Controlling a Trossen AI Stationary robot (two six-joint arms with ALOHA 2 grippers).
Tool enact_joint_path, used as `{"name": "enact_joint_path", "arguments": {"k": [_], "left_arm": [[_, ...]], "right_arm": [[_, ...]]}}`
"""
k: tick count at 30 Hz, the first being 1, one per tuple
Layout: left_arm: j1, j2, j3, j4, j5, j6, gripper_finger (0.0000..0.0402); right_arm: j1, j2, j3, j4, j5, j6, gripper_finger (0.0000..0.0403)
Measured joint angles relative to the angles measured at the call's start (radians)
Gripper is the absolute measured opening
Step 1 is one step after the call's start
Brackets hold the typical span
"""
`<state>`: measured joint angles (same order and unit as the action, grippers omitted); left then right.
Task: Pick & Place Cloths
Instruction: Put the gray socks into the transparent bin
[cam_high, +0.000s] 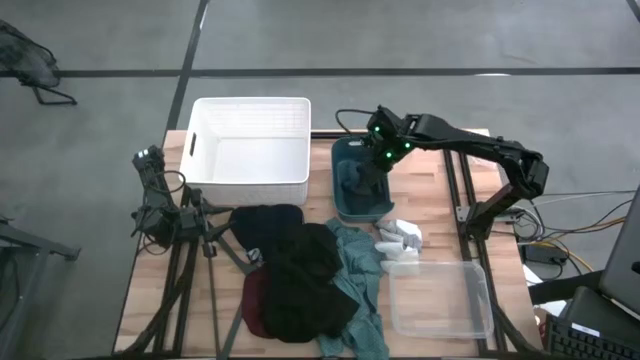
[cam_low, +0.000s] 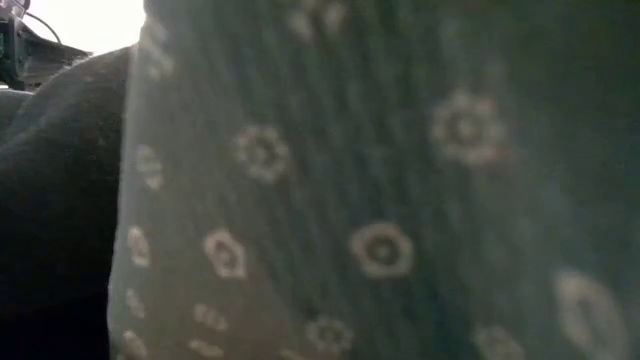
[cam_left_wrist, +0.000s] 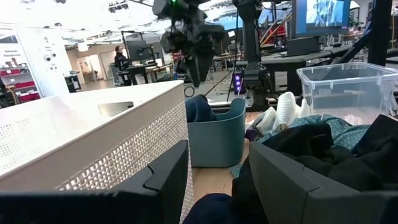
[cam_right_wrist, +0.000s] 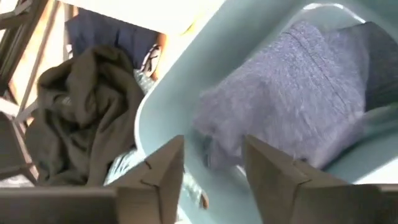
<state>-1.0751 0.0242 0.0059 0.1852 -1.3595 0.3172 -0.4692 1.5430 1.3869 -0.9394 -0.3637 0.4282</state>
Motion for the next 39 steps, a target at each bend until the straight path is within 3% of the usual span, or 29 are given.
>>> {"name": "enact_joint_path", "arguments": {"k": [8, 17, 28, 36, 39], "left_arm": [[0.000, 0.000, 0.000, 0.000, 0.000, 0.000, 0.0177], [0.000, 0.000, 0.000, 0.001, 0.000, 0.000, 0.0177], [0.000, 0.000, 0.000, 0.001, 0.001, 0.000, 0.0177], [0.000, 0.000, 0.000, 0.001, 0.001, 0.000, 0.0177], [0.000, 0.000, 0.000, 0.001, 0.001, 0.000, 0.0177]], "right_arm": [[0.074, -0.142, 0.061, -0.252, -0.002, -0.110, 0.0216], [0.212, -0.356, -0.145, -0.290, 0.027, 0.012, 0.0212], [0.336, -0.470, -0.519, -0.050, 0.038, 0.197, 0.0189], [0.339, -0.429, -0.664, 0.073, 0.130, 0.225, 0.0176], [0.339, -0.396, -0.704, 0.141, 0.119, 0.238, 0.0173]]}}
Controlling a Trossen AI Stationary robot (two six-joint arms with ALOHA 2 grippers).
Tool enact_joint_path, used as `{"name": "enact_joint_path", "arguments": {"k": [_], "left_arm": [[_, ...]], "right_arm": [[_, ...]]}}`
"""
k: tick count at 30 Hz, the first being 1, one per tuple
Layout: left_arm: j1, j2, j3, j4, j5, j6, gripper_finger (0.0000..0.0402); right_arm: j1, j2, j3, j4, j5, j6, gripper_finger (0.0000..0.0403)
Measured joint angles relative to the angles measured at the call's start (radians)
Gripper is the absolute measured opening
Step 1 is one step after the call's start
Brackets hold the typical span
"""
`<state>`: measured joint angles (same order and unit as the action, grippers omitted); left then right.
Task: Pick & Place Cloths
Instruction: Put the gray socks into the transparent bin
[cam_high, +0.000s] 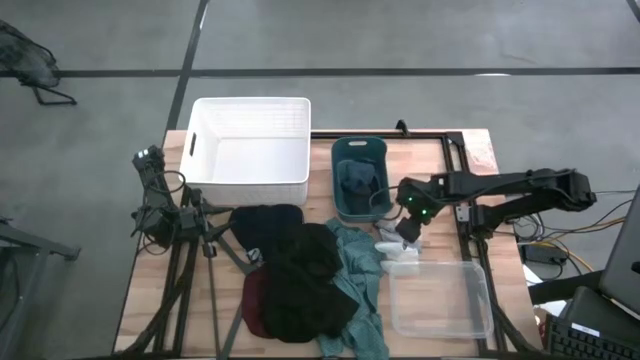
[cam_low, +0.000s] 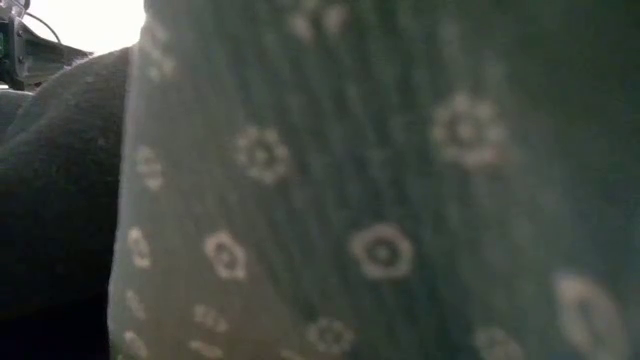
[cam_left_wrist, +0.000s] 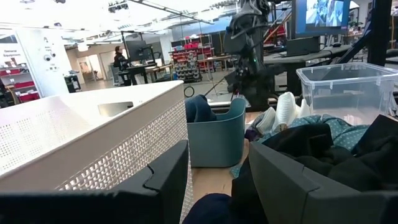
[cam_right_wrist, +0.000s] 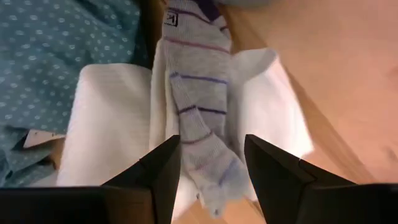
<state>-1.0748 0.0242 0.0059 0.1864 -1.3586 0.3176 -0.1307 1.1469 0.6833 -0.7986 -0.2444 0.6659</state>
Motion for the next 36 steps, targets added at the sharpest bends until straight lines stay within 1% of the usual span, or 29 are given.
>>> {"name": "enact_joint_path", "arguments": {"k": [4, 8, 12, 14, 16, 21, 23, 28, 36], "left_arm": [[0.000, 0.000, 0.000, 0.000, 0.000, 0.000, 0.0177], [0.000, 0.000, 0.000, 0.000, 0.000, 0.000, 0.0177], [0.000, 0.000, 0.000, -0.001, 0.000, 0.000, 0.0177], [0.000, 0.000, 0.000, -0.001, 0.000, 0.000, 0.0177], [0.000, 0.000, 0.000, -0.001, 0.000, 0.000, 0.0177], [0.000, 0.000, 0.000, -0.001, 0.000, 0.000, 0.0177], [0.000, 0.000, 0.000, -0.001, 0.000, 0.000, 0.0177], [0.000, 0.000, 0.000, -0.001, 0.000, 0.000, 0.0177], [0.000, 0.000, 0.000, -0.001, 0.000, 0.000, 0.0177]], "right_arm": [[0.000, 0.037, -0.032, 0.067, -0.021, 0.021, 0.0178], [0.000, 0.067, -0.040, 0.081, -0.022, 0.019, 0.0184], [0.000, 0.100, -0.043, 0.084, -0.052, 0.012, 0.0169], [0.000, 0.122, -0.043, 0.091, -0.064, 0.013, 0.0149], [-0.002, 0.142, -0.044, 0.109, -0.081, 0.021, 0.0121], [0.000, 0.169, -0.017, 0.123, -0.126, 0.030, 0.0027], [0.000, 0.168, 0.002, 0.107, -0.154, 0.031, 0.0017], [0.002, 0.118, 0.066, -0.013, -0.156, 0.036, 0.0011], [0.002, -0.035, 0.199, -0.117, -0.112, 0.014, 0.0010]]}}
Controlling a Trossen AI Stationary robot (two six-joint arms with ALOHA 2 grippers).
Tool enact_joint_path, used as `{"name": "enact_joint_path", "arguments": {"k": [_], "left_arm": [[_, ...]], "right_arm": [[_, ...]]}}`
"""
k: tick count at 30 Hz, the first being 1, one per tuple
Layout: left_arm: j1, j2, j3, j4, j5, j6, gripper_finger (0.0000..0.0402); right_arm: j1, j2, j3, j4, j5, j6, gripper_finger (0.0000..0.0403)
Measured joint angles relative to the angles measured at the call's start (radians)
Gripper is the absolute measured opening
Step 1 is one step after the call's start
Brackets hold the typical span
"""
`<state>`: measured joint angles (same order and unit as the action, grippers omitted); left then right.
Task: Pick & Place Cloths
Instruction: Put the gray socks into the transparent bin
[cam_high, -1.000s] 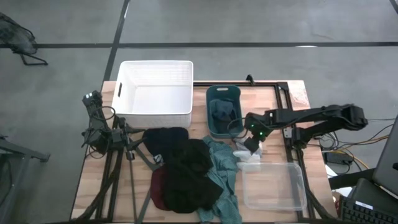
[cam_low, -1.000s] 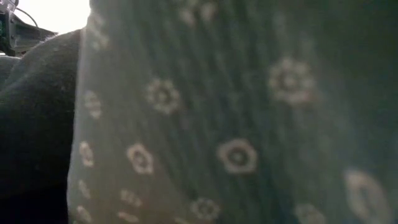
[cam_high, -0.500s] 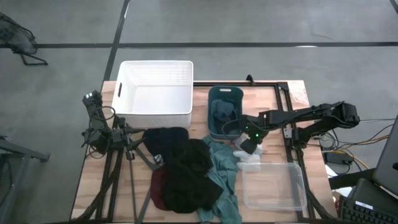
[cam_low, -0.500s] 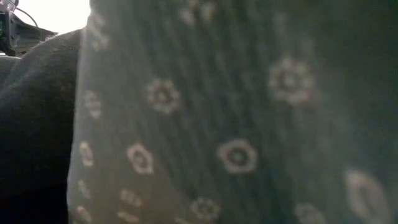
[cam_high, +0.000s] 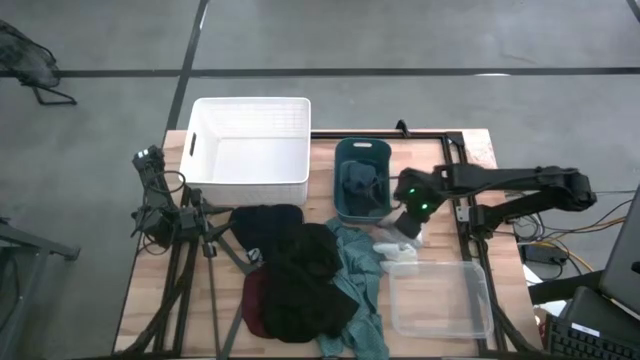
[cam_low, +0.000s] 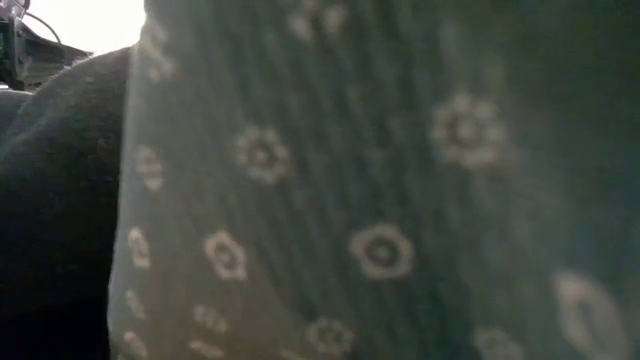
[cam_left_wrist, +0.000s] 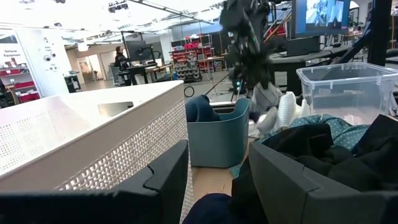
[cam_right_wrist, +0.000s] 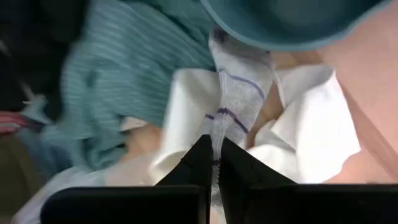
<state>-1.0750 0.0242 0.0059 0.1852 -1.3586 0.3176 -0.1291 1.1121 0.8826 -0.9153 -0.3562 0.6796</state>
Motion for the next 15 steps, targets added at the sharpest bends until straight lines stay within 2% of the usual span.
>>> {"name": "enact_joint_path", "arguments": {"k": [8, 15], "left_arm": [[0.000, 0.000, 0.000, 0.000, 0.000, 0.000, 0.0177], [0.000, 0.000, 0.000, 0.000, 0.000, 0.000, 0.0177]], "right_arm": [[0.014, -0.151, 0.186, -0.189, 0.003, 0.021, 0.0009], [0.113, -0.255, 0.355, -0.236, -0.016, 0.104, 0.0009]]}}
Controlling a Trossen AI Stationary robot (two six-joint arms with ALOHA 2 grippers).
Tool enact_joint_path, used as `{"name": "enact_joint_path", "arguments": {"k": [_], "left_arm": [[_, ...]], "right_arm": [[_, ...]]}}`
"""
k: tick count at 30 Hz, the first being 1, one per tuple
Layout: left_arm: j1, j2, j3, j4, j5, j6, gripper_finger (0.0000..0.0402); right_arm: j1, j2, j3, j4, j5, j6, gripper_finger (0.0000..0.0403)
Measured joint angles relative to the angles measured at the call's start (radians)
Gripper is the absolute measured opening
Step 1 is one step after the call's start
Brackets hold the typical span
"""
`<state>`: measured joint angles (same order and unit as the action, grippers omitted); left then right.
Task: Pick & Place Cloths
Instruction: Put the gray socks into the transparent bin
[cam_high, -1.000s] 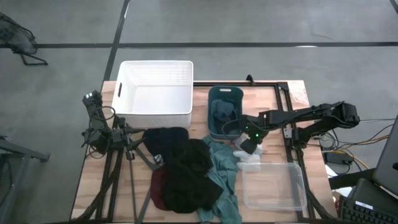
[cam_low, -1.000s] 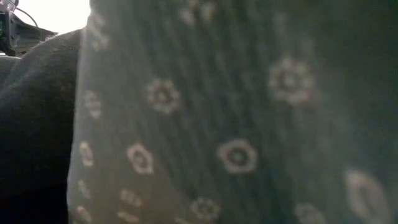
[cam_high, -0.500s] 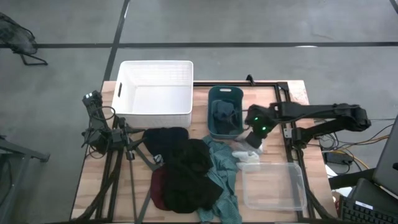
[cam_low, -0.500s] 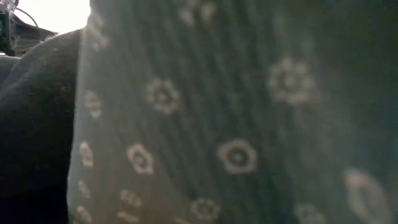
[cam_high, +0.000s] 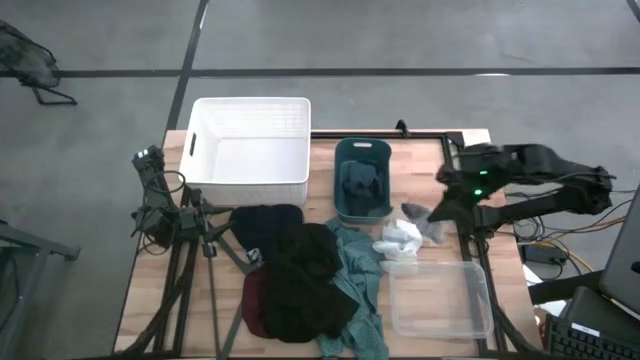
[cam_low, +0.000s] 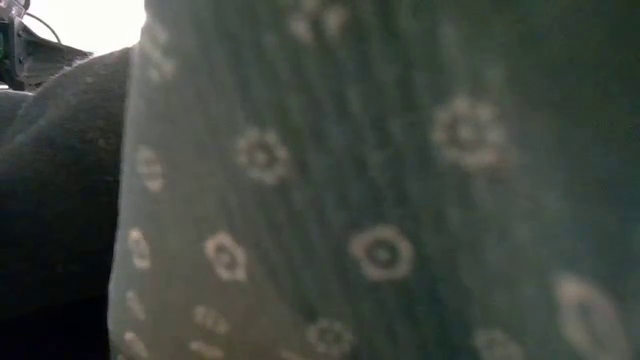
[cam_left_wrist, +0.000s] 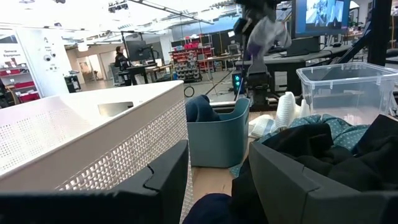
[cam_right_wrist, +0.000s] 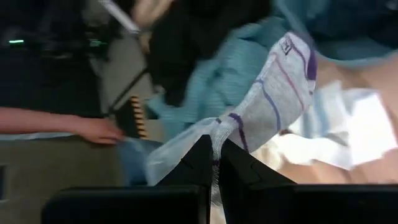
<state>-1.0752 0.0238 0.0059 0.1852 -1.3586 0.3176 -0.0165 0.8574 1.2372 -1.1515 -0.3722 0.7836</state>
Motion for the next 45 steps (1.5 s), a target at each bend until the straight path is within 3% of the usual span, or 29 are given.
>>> {"name": "enact_joint_path", "arguments": {"k": [7, 13, 18, 22, 34, 45], "left_arm": [[0.000, 0.000, 0.000, 0.000, 0.000, 0.000, 0.0177], [0.000, 0.000, 0.000, 0.000, 0.000, 0.000, 0.0177], [0.000, 0.000, 0.000, 0.000, 0.000, 0.000, 0.0177], [0.000, 0.000, 0.000, 0.000, 0.000, 0.000, 0.0177], [0.000, 0.000, 0.000, -0.001, 0.000, 0.000, 0.0177], [0.000, 0.000, 0.000, -0.001, 0.000, 0.000, 0.0177]], "right_arm": [[0.177, -0.009, 0.082, 0.003, 0.006, 0.129, 0.0009], [0.338, 0.027, 0.070, -0.035, 0.051, 0.182, 0.0008], [0.463, 0.096, 0.041, -0.059, 0.053, 0.273, 0.0008], [0.541, 0.182, 0.010, 0.040, 0.044, 0.281, 0.0008], [0.599, 0.484, -0.081, 0.109, -0.077, 0.248, 0.0016], [0.599, 0.553, -0.071, 0.103, -0.085, 0.161, 0.0099]]}}
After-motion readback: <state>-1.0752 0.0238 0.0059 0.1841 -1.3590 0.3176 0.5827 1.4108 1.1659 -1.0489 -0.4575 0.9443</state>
